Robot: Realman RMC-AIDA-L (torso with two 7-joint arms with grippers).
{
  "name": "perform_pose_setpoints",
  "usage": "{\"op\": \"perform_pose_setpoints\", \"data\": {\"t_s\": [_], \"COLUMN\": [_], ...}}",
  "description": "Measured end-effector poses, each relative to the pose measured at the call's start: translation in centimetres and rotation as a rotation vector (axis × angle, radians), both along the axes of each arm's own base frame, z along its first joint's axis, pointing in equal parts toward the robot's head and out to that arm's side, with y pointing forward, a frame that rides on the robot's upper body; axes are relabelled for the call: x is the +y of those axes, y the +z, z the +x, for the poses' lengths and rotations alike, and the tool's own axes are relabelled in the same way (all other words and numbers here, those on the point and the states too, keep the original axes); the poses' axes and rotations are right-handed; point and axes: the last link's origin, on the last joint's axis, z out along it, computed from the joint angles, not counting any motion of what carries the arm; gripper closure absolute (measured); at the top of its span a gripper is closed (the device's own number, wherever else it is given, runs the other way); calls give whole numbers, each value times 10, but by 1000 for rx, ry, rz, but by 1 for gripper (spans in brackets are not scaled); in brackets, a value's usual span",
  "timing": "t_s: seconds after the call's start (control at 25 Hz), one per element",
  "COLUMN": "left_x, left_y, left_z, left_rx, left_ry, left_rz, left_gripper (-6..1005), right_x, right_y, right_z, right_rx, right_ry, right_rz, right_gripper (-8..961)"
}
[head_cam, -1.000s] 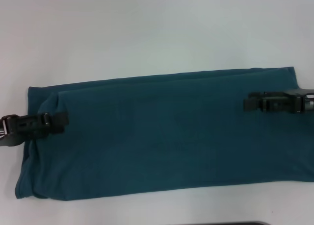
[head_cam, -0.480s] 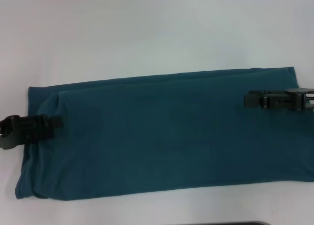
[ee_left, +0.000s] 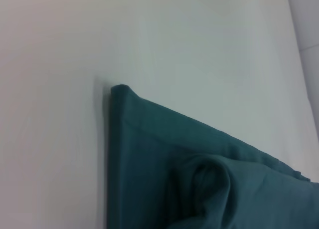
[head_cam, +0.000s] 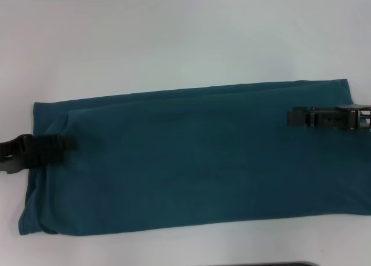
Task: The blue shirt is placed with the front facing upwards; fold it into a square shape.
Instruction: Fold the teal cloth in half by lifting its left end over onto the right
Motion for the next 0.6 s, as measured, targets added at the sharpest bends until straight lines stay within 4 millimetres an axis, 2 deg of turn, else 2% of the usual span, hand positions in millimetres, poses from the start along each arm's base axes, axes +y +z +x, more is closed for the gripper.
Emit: {"op": "perform_pose_setpoints", "data": {"t_s": [0.32, 0.44, 0.6], "left_x": [-3, 3, 17], "left_y": [26, 24, 12], "left_z": [14, 15, 14], "left_rx": [-82, -75, -40], "left_ry": [-64, -63, -39], "left_rz": [25, 39, 68], "left_gripper": [324, 323, 323], "right_x": [0, 1, 3], "right_y": [0, 0, 1], "right_z": [-1, -2, -4], "right_rx": [5, 12, 24], "right_ry": [-2, -1, -6], "right_rz": [-2, 4, 9], "right_gripper": [106, 106, 106]}}
